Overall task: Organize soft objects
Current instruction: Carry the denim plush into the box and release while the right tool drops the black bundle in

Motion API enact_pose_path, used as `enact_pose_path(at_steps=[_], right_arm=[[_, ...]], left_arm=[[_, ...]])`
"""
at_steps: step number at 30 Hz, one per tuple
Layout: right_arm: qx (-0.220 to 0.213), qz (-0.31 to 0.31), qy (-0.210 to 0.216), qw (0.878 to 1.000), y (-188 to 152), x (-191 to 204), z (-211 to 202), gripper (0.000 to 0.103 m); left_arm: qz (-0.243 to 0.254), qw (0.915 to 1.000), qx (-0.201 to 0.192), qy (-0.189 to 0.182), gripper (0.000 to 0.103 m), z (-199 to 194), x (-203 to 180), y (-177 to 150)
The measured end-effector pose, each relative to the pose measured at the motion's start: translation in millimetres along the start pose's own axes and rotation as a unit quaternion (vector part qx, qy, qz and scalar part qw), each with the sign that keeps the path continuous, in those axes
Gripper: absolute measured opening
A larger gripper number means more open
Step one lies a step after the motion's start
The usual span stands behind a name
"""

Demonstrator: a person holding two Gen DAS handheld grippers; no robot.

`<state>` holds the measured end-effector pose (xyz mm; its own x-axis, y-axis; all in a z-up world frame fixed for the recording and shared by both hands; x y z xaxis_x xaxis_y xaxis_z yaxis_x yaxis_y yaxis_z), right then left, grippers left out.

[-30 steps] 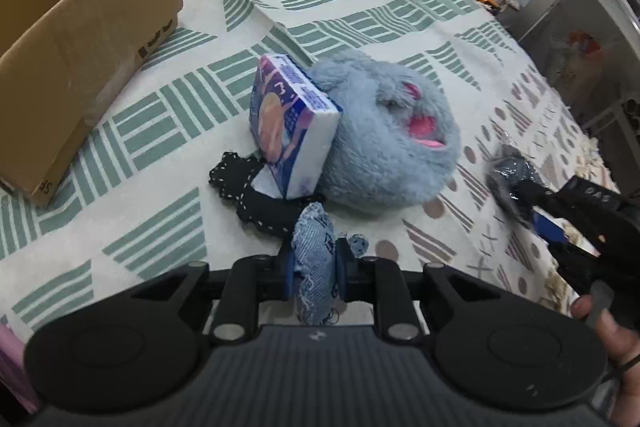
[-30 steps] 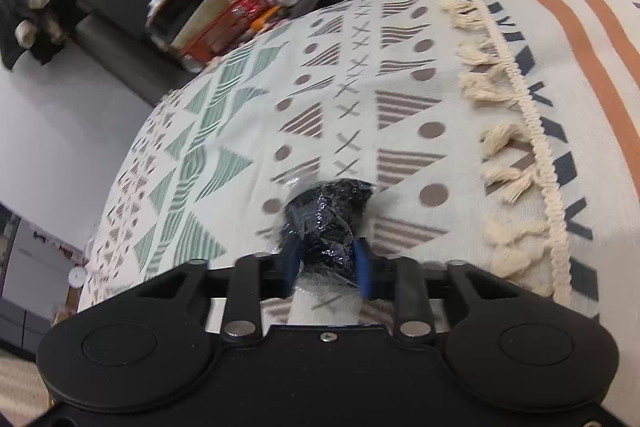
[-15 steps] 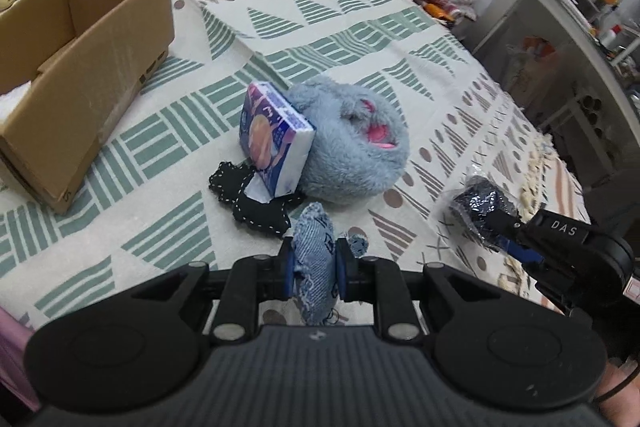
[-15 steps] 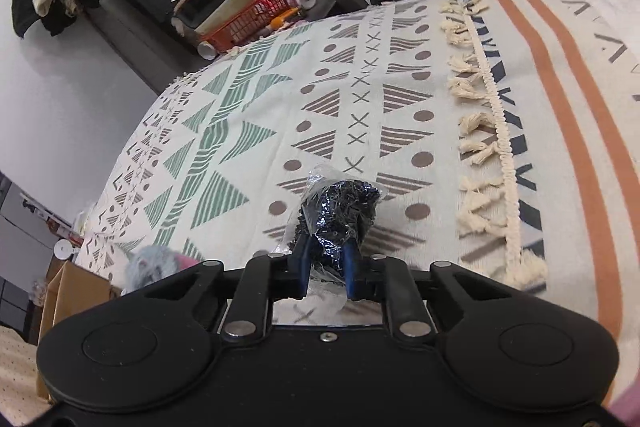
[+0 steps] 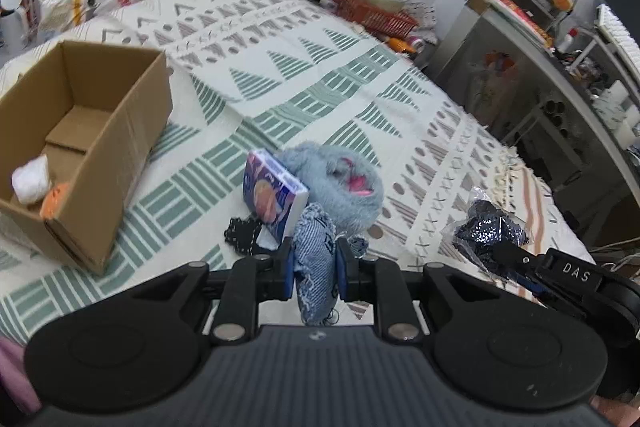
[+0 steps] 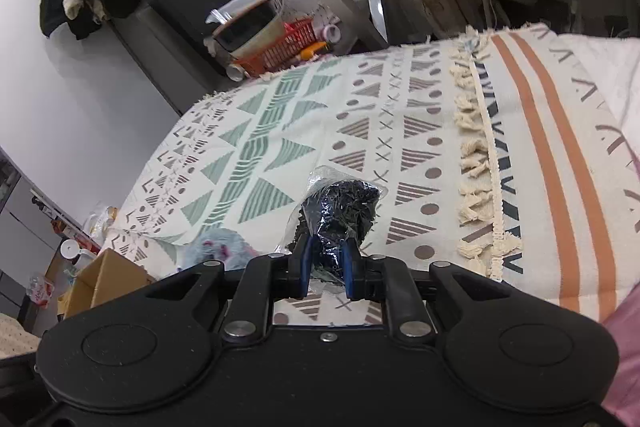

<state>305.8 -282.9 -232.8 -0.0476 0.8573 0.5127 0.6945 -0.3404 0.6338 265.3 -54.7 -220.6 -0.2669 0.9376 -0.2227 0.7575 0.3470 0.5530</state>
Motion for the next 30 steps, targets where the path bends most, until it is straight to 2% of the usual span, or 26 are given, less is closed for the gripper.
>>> enact_pose_path(at_steps=[12, 24, 30], right_arm=[[-0.032, -0.023, 0.012, 0.999, 9.3, 45.5, -29.4, 0.016], [-0.033, -0.06, 0.037, 0.997, 2.3, 104.6, -28.2, 0.016], [-0.037, -0.072, 0.057, 0.995, -1.6, 133.2, -27.5, 0.016]], left_arm=[[-0.002, 0.9995, -0.019, -0.024, 0.019, -19.8, 21.7, 19.2], [-0.01, 0.9979, -0.035, -0.054, 0.019, -40.5, 48.8, 36.1], [-0.025, 0.9967, -0.047, -0.062, 0.019, -51.0, 76.2, 50.0]])
Point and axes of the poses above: each gripper's, at about its wrist camera, not at the fingertips, and z roughly the way its jaws point, x to its left, y to its top, the point moved 5 cm from there along z, roughly the way its jaws point, and after that the axes turned 9 degrees about y, right-handed, at the moved point
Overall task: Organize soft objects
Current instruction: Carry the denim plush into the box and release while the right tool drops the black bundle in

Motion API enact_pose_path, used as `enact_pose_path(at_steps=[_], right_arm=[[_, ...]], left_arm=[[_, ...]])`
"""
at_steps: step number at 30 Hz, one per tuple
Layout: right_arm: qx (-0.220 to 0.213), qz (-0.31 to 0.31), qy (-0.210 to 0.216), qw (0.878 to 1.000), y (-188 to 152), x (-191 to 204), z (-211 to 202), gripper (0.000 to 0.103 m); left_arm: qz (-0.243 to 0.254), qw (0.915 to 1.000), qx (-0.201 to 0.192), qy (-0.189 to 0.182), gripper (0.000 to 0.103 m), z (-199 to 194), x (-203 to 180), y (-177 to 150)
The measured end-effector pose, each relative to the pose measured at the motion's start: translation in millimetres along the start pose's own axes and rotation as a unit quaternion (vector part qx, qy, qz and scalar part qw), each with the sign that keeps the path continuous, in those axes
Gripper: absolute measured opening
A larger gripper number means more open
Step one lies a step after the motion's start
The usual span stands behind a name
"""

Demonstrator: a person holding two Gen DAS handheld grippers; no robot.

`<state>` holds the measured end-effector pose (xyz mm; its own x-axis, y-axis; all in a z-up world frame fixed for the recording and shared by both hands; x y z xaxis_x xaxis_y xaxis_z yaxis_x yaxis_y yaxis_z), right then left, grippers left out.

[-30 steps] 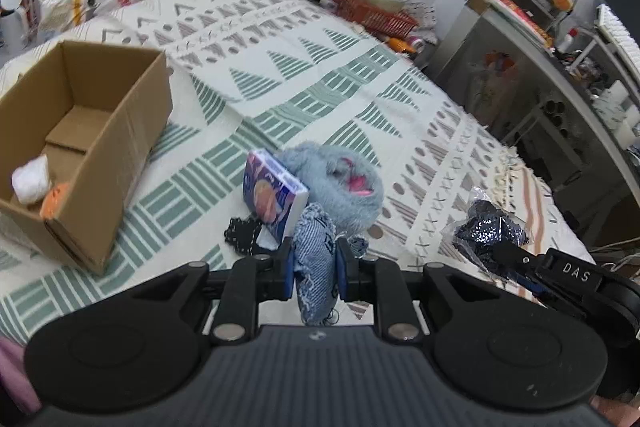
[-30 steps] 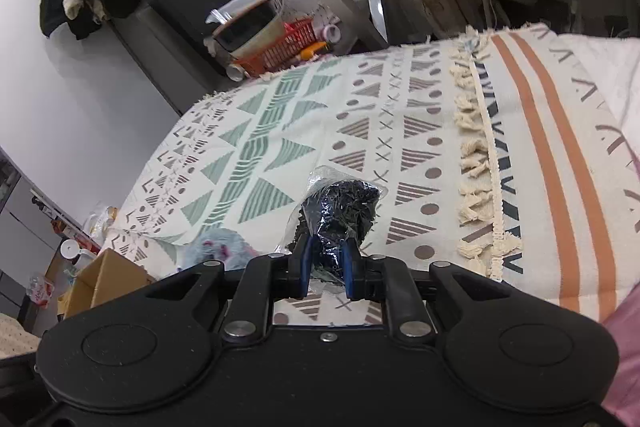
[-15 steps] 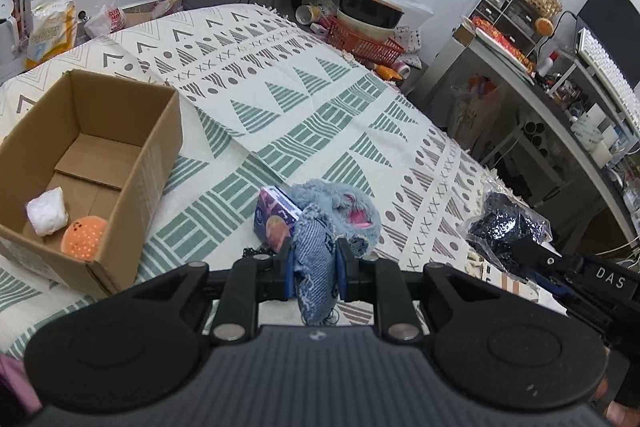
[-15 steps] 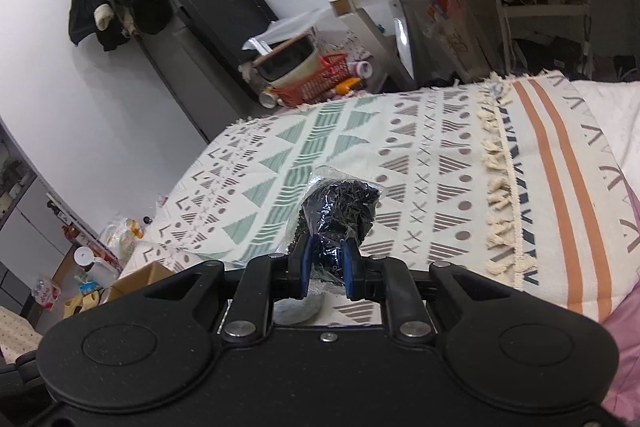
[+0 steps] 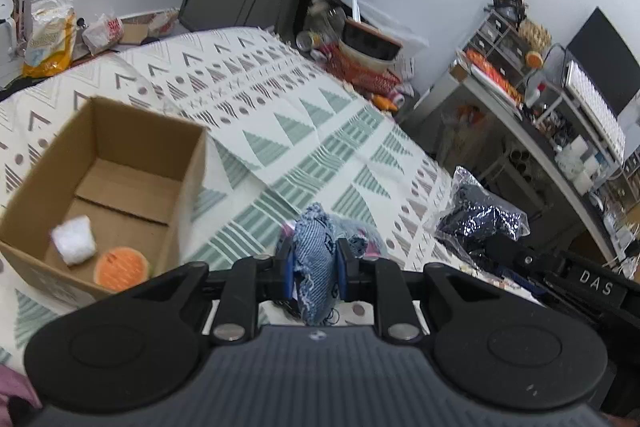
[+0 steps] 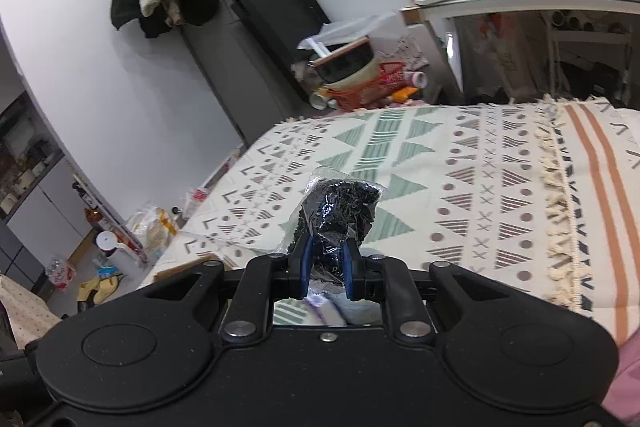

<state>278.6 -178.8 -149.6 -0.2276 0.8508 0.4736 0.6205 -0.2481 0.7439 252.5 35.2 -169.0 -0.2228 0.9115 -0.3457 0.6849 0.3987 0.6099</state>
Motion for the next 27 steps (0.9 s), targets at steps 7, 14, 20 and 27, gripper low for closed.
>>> enact_pose_path(at_steps=[7, 14, 20, 27], right_arm=[[0.003, -0.023, 0.024, 0.999, -2.3, 33.0, 10.7, 0.016], [0.015, -0.033, 0.041, 0.999, -6.8, 56.3, 29.6, 0.016], [0.028, -0.041, 0.054, 0.997, -14.4, 77.5, 45.1, 0.016], [0.052, -0.047, 0.078, 0.994, -26.3, 105.7, 68.3, 0.016]], left_arm=[[-0.035, 0.999, -0.023, 0.018, 0.019, -12.4, 44.3, 23.3], [-0.073, 0.9953, -0.041, 0.048, 0.019, -17.2, 90.3, 42.0], [-0.097, 0.9925, -0.04, 0.063, 0.019, -12.0, 117.1, 46.3], [-0.121, 0.9892, -0.03, 0.077, 0.019, 3.6, 136.5, 46.3]])
Point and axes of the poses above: each gripper's, at about its wrist camera, not at the fingertips, and z roughly the way its jaws point, x to its left, y to its top, the point moved 5 cm from there along z, roughly the way its jaws point, and after that the axes turned 9 degrees about y, right-handed, at the moved point
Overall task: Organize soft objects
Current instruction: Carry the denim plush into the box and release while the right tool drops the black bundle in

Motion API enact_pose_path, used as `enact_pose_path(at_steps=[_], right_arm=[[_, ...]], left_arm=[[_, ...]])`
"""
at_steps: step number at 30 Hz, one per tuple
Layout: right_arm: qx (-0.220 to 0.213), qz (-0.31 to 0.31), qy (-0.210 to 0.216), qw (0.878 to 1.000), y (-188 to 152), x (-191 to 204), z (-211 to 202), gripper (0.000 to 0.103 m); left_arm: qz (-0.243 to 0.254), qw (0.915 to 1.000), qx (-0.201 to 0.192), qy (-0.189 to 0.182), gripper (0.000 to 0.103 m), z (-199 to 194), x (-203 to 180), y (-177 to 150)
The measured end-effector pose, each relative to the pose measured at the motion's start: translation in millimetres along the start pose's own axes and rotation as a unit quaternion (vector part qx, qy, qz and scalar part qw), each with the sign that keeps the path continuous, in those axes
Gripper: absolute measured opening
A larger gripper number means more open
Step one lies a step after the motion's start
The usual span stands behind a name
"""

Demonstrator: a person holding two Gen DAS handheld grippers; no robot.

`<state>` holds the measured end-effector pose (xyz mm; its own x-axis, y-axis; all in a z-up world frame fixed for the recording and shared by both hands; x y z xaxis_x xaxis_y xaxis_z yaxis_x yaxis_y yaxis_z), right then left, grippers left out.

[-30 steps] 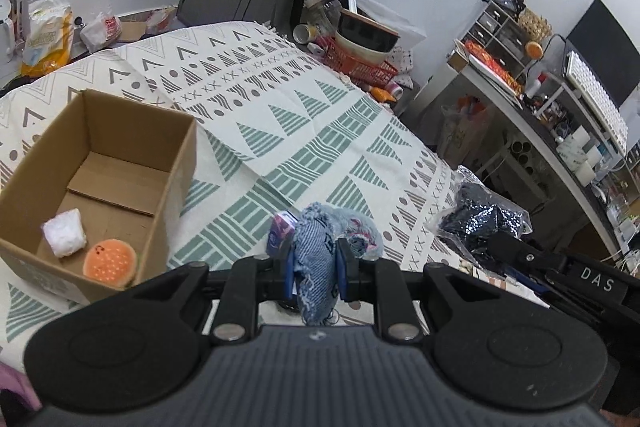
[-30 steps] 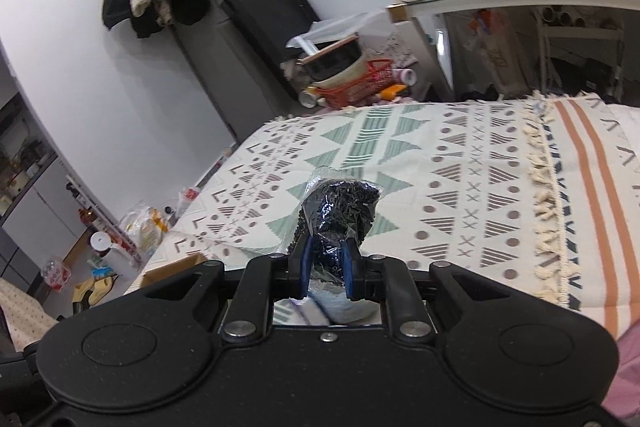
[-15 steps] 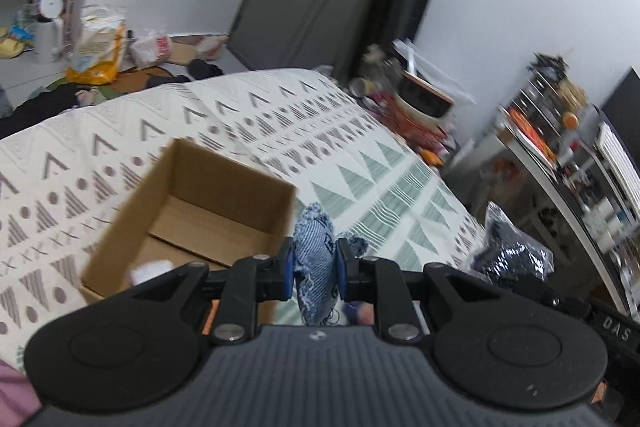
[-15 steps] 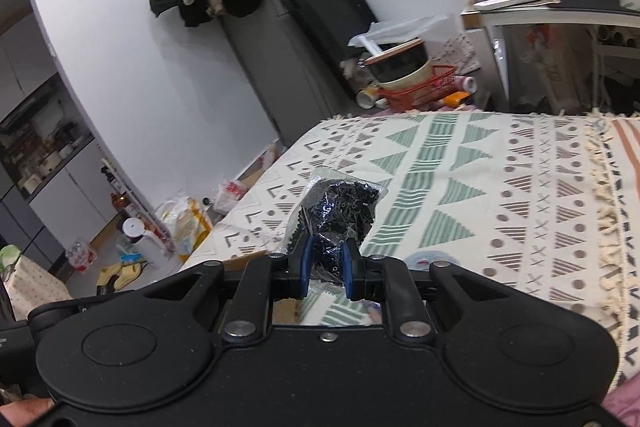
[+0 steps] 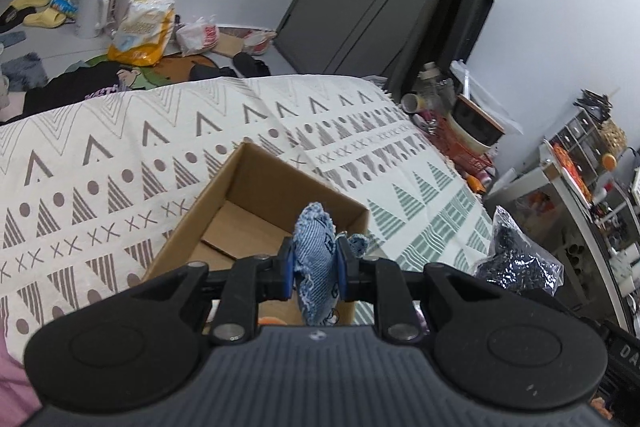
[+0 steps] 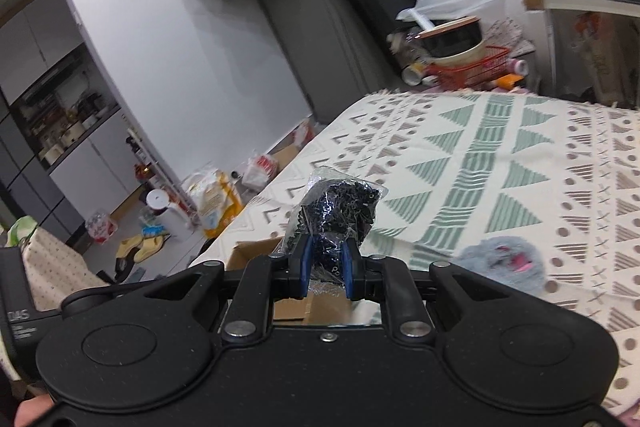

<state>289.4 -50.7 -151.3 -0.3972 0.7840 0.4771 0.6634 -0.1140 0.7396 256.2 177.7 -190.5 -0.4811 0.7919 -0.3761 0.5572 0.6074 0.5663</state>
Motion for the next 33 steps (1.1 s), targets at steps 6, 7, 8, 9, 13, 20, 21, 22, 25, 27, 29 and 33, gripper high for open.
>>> enact_pose_path(at_steps=[6, 7, 8, 9, 13, 20, 21, 22, 25, 27, 29, 33], right_arm=[[0.021, -0.003, 0.014, 1.0, -8.6, 17.7, 21.7, 0.016], [0.023, -0.005, 0.015, 1.0, -9.6, 20.1, 24.2, 0.016], [0.026, -0.007, 0.016, 1.0, -10.7, 22.7, 26.9, 0.016], [0.029, -0.008, 0.017, 0.999, -11.5, 24.6, 29.0, 0.016], [0.039, -0.009, 0.02, 0.999, -15.2, 28.7, 37.1, 0.016], [0.06, 0.002, 0.032, 0.998, -24.1, 32.6, 54.2, 0.016], [0.064, 0.003, 0.036, 0.997, -25.7, 34.5, 57.3, 0.016], [0.072, 0.003, 0.039, 0.997, -27.4, 35.4, 60.3, 0.018], [0.087, 0.016, 0.028, 0.996, -31.4, 31.6, 64.9, 0.03], [0.082, 0.018, 0.029, 0.996, -30.8, 28.2, 59.2, 0.031], [0.077, 0.015, 0.023, 0.997, -29.7, 22.5, 51.8, 0.031], [0.073, 0.02, 0.002, 0.997, -26.5, 1.4, 33.4, 0.031]], left_arm=[[-0.022, 0.9995, 0.014, 0.02, 0.019, 17.6, 13.5, 4.9], [-0.026, 0.9993, 0.014, 0.024, 0.019, 19.1, 15.0, 5.8], [-0.031, 0.9991, 0.014, 0.027, 0.019, 20.3, 17.2, 6.5], [-0.035, 0.9988, 0.012, 0.032, 0.02, 21.2, 19.0, 7.2], [-0.043, 0.9974, 0.014, 0.055, 0.029, 24.0, 27.2, 8.8], [-0.054, 0.9971, 0.007, 0.053, 0.041, 19.3, 31.6, 10.6], [-0.052, 0.9972, 0.005, 0.053, 0.043, 19.1, 31.4, 10.9], [-0.051, 0.9973, 0.005, 0.053, 0.044, 18.7, 31.3, 10.8], [-0.055, 0.997, 0.005, 0.055, 0.049, 18.6, 33.0, 10.8], [-0.058, 0.9966, 0.003, 0.058, 0.052, 18.1, 34.1, 11.4], [-0.057, 0.9965, 0.004, 0.06, 0.055, 18.1, 33.3, 11.0], [-0.04, 0.9975, 0.003, 0.058, 0.062, 17.1, 24.4, 7.1]])
Point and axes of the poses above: each gripper's, at about its wrist camera, not at the fingertips, and z roughly the way its jaws point, x to its left, y to its top, the point moved 5 cm from there along z, roughly the way its jaws point, and after that the axes turned 9 degrees about y, right-handed, at the moved point
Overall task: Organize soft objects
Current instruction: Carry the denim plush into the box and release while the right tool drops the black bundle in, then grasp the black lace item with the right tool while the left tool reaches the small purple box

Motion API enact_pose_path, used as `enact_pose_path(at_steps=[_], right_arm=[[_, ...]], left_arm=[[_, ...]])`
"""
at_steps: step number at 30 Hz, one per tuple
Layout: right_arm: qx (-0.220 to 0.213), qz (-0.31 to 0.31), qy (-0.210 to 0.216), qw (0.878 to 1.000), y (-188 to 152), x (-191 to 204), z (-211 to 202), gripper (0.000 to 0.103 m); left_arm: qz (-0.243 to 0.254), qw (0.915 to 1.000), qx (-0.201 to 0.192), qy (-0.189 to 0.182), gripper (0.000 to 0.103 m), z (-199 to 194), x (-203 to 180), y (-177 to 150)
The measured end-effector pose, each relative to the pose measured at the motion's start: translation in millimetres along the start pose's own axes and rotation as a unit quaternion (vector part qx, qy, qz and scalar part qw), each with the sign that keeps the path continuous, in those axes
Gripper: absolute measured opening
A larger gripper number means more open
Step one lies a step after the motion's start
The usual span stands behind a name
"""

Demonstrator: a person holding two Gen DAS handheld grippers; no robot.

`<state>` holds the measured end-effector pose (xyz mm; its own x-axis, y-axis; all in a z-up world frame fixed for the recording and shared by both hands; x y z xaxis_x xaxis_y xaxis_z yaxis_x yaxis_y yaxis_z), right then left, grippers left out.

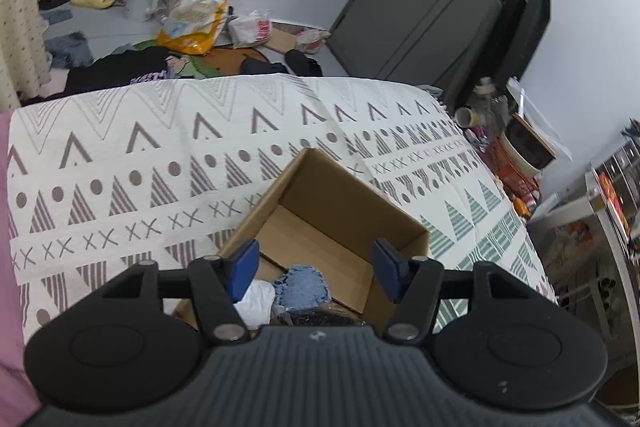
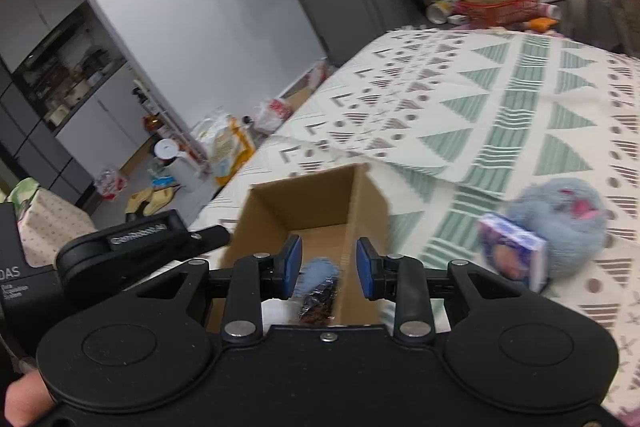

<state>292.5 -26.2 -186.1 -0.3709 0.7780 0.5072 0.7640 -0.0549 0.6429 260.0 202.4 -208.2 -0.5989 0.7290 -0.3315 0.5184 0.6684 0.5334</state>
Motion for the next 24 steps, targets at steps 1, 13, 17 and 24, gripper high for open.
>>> enact_pose_path(at_steps=[1, 13, 17, 24], right_arm=[[-0.002, 0.002, -0.003, 1.0, 0.2, -5.8, -5.0, 0.031], [-0.024, 0.019, -0.04, 0.999, 3.8, -60.7, -56.0, 0.053], [-0.027, 0.02, -0.047, 0.998, 3.3, -75.1, -67.4, 0.055], [-0.024, 0.033, -0.055, 0.998, -4.2, -98.1, -81.0, 0.056]], left_arm=[[0.005, 1.0, -0.001, -0.001, 0.064, -1.0, -2.6, -1.0], [0.072, 0.9971, -0.021, -0.012, 0.078, -18.9, -40.1, -19.8], [0.094, 0.995, -0.029, -0.017, 0.079, -24.8, -53.2, -27.8], [0.145, 0.9882, -0.038, -0.034, 0.079, -30.6, -81.4, -46.7]])
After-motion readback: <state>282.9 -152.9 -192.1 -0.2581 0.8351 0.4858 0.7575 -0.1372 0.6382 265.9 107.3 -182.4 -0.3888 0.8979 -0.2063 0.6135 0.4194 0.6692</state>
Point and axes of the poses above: each gripper's, at about its wrist camera, not at the fingertips, and z roughly the way its jaws point, x to its left, y to its top, the point moved 5 cm from there along z, roughly the way its jaws point, and after that the axes turned 9 degrees about y, right-handed, at the moved point
